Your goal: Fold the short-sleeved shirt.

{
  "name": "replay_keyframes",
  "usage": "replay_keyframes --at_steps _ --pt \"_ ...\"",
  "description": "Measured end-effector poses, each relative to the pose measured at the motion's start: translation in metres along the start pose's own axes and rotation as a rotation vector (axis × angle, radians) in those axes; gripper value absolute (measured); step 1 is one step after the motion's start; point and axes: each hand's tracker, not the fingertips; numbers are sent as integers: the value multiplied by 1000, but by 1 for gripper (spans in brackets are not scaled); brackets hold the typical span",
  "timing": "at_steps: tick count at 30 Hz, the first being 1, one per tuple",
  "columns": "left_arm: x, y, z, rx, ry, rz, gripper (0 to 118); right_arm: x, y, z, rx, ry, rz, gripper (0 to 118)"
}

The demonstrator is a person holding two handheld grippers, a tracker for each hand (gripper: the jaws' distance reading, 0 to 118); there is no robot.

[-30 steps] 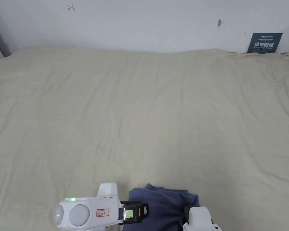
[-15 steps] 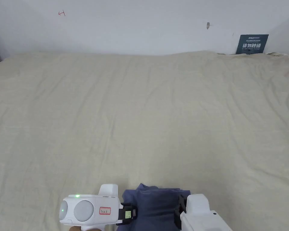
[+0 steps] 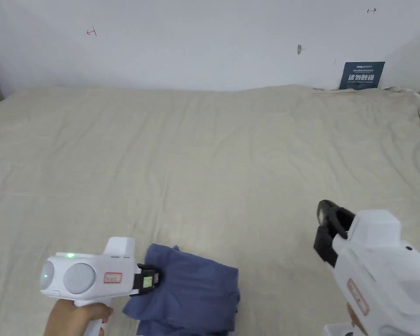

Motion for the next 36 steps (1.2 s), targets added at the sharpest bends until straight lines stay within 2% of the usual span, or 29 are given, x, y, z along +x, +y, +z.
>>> replay_keyframes --at_steps 9,18,24,29,31,32,33,35,36 --pt "-129 28 50 7 268 35 10 -1 29 -3 60 -34 29 0" --pt "-258 31 82 -27 483 125 11 -15 24 -27 33 -47 37 0" --pt "-284 26 73 -76 538 215 11 -29 20 -43 8 -55 39 0" --pt "-273 14 50 -105 576 222 13 -36 16 -54 -14 -52 40 0" --pt "-271 10 44 -104 599 220 31 -37 16 -56 -23 -49 44 0" --pt "-270 10 43 -110 614 231 45 -37 16 -56 -25 -46 45 0" --pt "-273 10 43 -115 633 241 66 -38 16 -55 -26 -45 48 0" --pt "-271 9 46 -106 708 258 96 -36 18 -52 -26 -43 48 0" --pt "-269 8 49 -94 725 266 101 -34 19 -51 -24 -41 45 0"
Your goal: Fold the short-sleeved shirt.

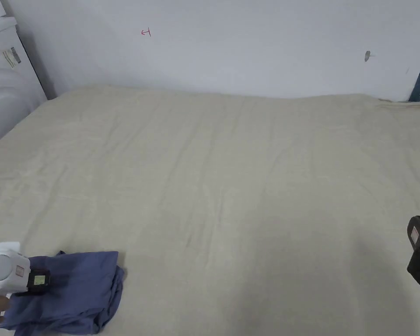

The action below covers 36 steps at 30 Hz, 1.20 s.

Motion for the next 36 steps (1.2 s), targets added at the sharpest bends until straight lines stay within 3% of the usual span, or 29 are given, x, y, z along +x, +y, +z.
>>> replay_keyframes --at_steps 3,8,19,23,31,34,36 --pt "-6 -1 18 54 -28 41 118 5 5 7 8 0 2 0" --pt "3 0 80 252 -90 70 118 15 18 19 28 -3 6 0" --pt "44 -5 230 927 -313 108 118 39 53 51 123 -46 39 0" --pt "78 -14 265 999 -357 87 118 48 58 61 153 -59 36 0" --pt "166 -56 303 1147 -299 40 117 65 58 74 185 -85 37 0" --pt "186 -69 301 1178 -296 52 104 70 56 76 187 -96 48 0" --pt "197 -80 300 1197 -295 39 79 74 52 75 187 -102 46 0"
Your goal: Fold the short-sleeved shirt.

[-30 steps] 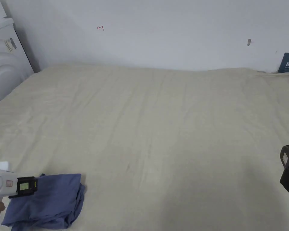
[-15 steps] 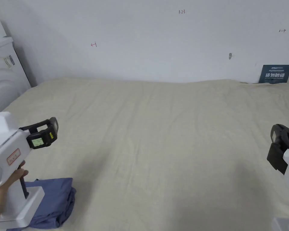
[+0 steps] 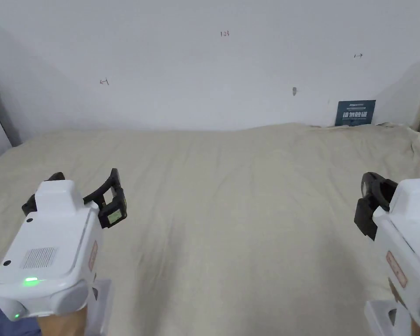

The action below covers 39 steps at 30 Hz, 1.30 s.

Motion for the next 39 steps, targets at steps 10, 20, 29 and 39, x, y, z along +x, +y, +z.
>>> replay_keyframes --at_steps 10,20,29,39 --pt "31 -31 13 -32 -75 9 0 7 -13 5 2 -35 10 0" --pt "42 -36 16 -52 -118 3 0 6 -14 12 4 -41 2 0" --pt "42 -35 19 -56 -124 -2 0 3 -13 16 6 -37 4 0" --pt "42 -35 19 -61 -127 -2 0 1 -12 19 9 -35 3 0"
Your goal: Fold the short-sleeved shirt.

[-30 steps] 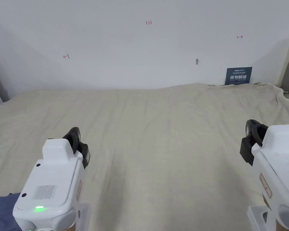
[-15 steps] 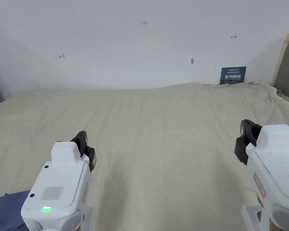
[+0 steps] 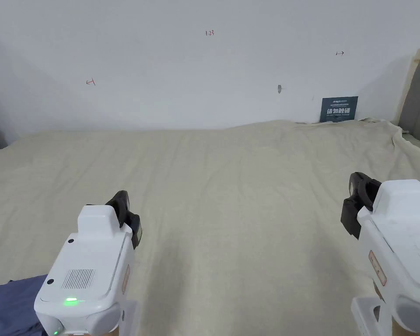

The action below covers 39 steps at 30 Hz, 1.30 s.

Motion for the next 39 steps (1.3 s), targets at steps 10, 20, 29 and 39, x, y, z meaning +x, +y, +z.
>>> replay_keyframes --at_steps 10,20,29,39 --pt "2 0 0 -1 -7 -18 0 1 -1 2 -3 0 5 0" --pt "3 -2 0 -6 -7 -23 0 0 -1 3 0 2 7 0" --pt "4 -2 -1 -7 -9 -30 0 0 0 2 2 3 8 0" --pt "4 -3 -1 -4 -13 -35 0 -1 0 2 2 4 11 0"
